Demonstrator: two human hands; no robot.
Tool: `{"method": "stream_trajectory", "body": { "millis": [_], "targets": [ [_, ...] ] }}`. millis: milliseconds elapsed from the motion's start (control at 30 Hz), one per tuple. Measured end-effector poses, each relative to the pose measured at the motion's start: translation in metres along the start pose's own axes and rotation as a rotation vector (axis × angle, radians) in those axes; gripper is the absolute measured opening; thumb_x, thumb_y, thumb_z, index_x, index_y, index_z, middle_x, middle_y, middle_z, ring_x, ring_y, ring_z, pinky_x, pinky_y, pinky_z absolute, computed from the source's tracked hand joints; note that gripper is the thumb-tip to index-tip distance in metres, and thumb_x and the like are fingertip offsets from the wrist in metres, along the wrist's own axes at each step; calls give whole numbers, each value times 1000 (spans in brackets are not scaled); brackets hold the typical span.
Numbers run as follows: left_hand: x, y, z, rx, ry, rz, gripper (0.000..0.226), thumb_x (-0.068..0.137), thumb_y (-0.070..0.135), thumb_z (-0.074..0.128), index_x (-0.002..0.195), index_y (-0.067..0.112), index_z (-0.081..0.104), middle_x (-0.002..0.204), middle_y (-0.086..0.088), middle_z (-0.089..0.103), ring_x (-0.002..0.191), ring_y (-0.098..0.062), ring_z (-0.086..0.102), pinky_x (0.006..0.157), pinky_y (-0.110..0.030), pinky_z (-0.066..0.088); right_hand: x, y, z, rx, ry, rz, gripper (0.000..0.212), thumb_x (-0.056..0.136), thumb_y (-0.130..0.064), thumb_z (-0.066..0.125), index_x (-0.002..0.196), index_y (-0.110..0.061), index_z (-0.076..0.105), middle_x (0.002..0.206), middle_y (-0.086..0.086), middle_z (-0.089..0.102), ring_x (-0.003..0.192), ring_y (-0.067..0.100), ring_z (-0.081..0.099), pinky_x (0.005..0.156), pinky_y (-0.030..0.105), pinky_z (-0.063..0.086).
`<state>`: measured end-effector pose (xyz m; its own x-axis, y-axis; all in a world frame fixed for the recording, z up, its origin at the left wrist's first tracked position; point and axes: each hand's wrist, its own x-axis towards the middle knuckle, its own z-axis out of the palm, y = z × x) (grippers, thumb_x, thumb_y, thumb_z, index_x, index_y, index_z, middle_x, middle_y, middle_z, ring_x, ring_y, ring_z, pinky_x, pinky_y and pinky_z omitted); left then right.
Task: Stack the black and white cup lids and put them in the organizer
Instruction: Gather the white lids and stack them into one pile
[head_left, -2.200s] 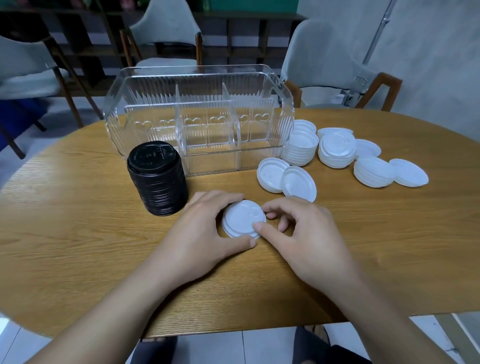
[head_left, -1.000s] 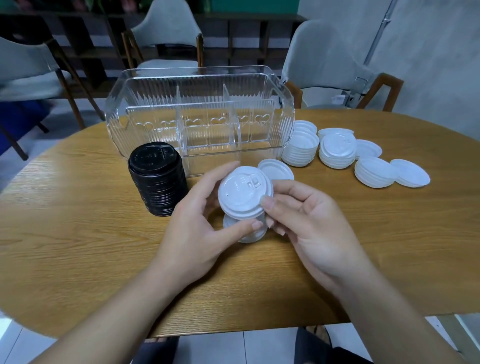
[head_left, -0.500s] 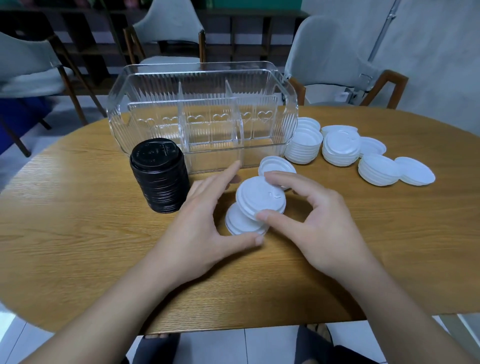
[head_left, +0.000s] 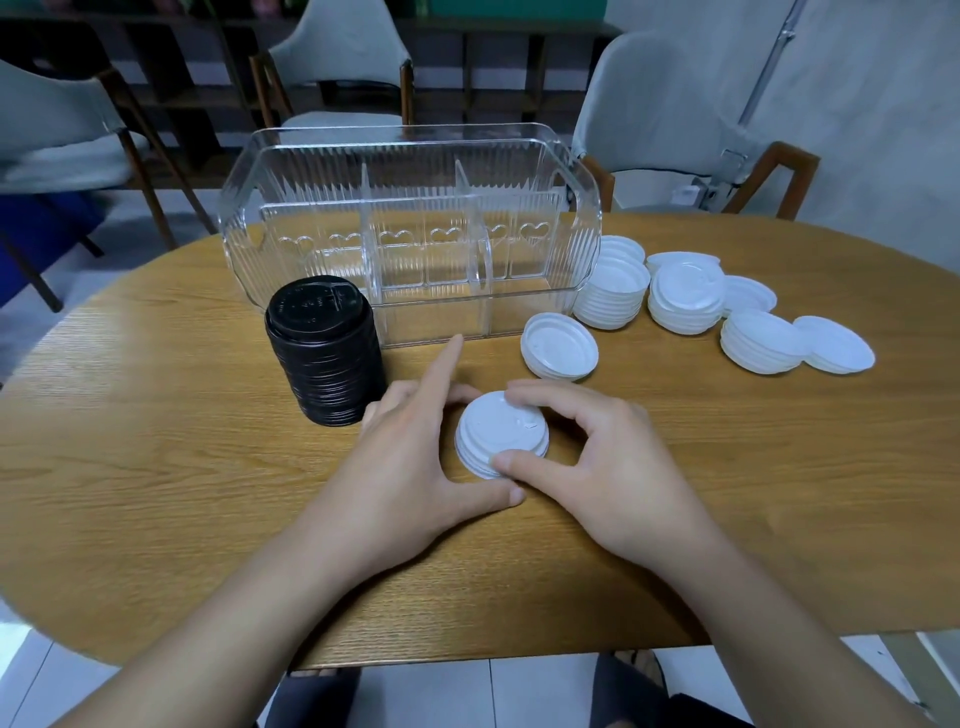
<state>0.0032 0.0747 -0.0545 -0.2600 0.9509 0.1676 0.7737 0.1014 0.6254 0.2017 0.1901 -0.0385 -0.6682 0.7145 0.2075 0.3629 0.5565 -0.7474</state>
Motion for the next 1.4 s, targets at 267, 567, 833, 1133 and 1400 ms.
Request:
{"method": "stream_trajectory", "body": {
  "millis": [267, 567, 833, 1133, 1400],
  "targets": [
    [0, -1, 0, 49, -9, 12, 130, 72, 76, 89, 176, 41, 20, 148, 38, 53, 141, 11, 31, 124, -30, 27, -1, 1, 1, -7, -35, 15, 62, 80, -42, 96, 138, -36, 75, 144, -30, 66, 134, -19, 53, 107, -3, 31],
    [-3, -3, -3, 28, -49, 23, 102, 71, 77, 88, 161, 43, 53, 133, 51, 45, 143, 14, 38, 128, -37, 37, 1, 1, 0, -48, -40, 28, 63, 76, -48, 97, 135, -39, 75, 122, -30, 74, 119, -15, 62, 98, 2, 41],
    [-2, -2, -4, 7, -57, 49, 103, 71, 90, 74, 160, 41, 55, 140, 49, 48, 146, 7, 40, 126, -44, 40, 5, 3, -1, -38, -52, 43, 66, 72, -51, 99, 133, -41, 75, 125, -30, 75, 122, -10, 65, 110, 21, 49],
    [-2, -2, -1, -13, 3, 27, 87, 87, 87, 62, 159, 39, 56, 148, 29, 60, 146, 2, 43, 125, -43, 42, -3, 3, -4, -52, -101, -11, 86, 76, -49, 98, 153, -40, 60, 139, -31, 67, 131, -15, 57, 112, 16, 45],
    [0, -3, 0, -17, 28, 44, 77, 86, 84, 71, 149, 41, 63, 139, 35, 62, 139, 2, 49, 120, -37, 44, -3, 9, -20, -29, -100, 34, 76, 83, -37, 95, 151, -41, 61, 143, -29, 66, 134, -16, 56, 120, 22, 45]
  ]
}}
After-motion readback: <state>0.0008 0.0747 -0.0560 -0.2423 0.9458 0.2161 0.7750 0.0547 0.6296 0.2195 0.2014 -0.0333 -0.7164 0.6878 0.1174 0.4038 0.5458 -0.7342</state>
